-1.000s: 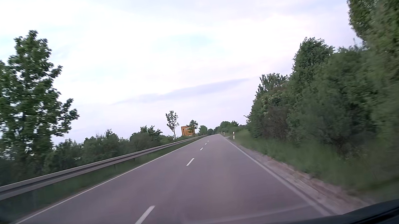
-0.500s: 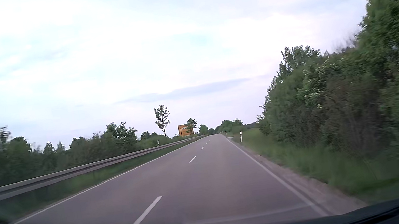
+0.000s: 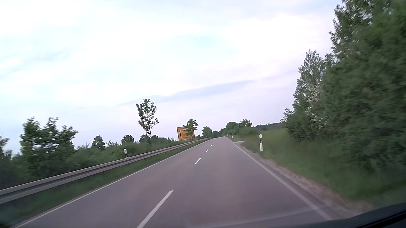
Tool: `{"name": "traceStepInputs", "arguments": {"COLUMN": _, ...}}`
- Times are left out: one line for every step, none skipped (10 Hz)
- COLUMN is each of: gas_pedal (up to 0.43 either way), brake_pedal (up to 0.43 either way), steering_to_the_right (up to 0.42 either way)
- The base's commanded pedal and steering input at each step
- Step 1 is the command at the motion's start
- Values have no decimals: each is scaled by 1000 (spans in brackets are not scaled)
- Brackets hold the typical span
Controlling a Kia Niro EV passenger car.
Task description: Follow the waypoints while adhering to traffic rules and regulations
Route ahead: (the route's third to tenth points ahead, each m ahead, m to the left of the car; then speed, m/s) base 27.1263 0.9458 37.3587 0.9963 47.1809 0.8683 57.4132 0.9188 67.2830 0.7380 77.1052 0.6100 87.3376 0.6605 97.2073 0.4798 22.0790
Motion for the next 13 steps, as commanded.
{"name": "traceStepInputs", "arguments": {"gas_pedal": 240, "brake_pedal": 0, "steering_to_the_right": -2}}
{"name": "traceStepInputs", "arguments": {"gas_pedal": 240, "brake_pedal": 0, "steering_to_the_right": -2}}
{"name": "traceStepInputs", "arguments": {"gas_pedal": 240, "brake_pedal": 0, "steering_to_the_right": -2}}
{"name": "traceStepInputs", "arguments": {"gas_pedal": 240, "brake_pedal": 0, "steering_to_the_right": -2}}
{"name": "traceStepInputs", "arguments": {"gas_pedal": 240, "brake_pedal": 0, "steering_to_the_right": -2}}
{"name": "traceStepInputs", "arguments": {"gas_pedal": 240, "brake_pedal": 0, "steering_to_the_right": -2}}
{"name": "traceStepInputs", "arguments": {"gas_pedal": 240, "brake_pedal": 0, "steering_to_the_right": -2}}
{"name": "traceStepInputs", "arguments": {"gas_pedal": 228, "brake_pedal": 0, "steering_to_the_right": -2}}
{"name": "traceStepInputs", "arguments": {"gas_pedal": 228, "brake_pedal": 0, "steering_to_the_right": -2}}
{"name": "traceStepInputs", "arguments": {"gas_pedal": 228, "brake_pedal": 0, "steering_to_the_right": -2}}
{"name": "traceStepInputs", "arguments": {"gas_pedal": 228, "brake_pedal": 0, "steering_to_the_right": -2}}
{"name": "traceStepInputs", "arguments": {"gas_pedal": 228, "brake_pedal": 0, "steering_to_the_right": -2}}
{"name": "traceStepInputs", "arguments": {"gas_pedal": 228, "brake_pedal": 0, "steering_to_the_right": -2}}
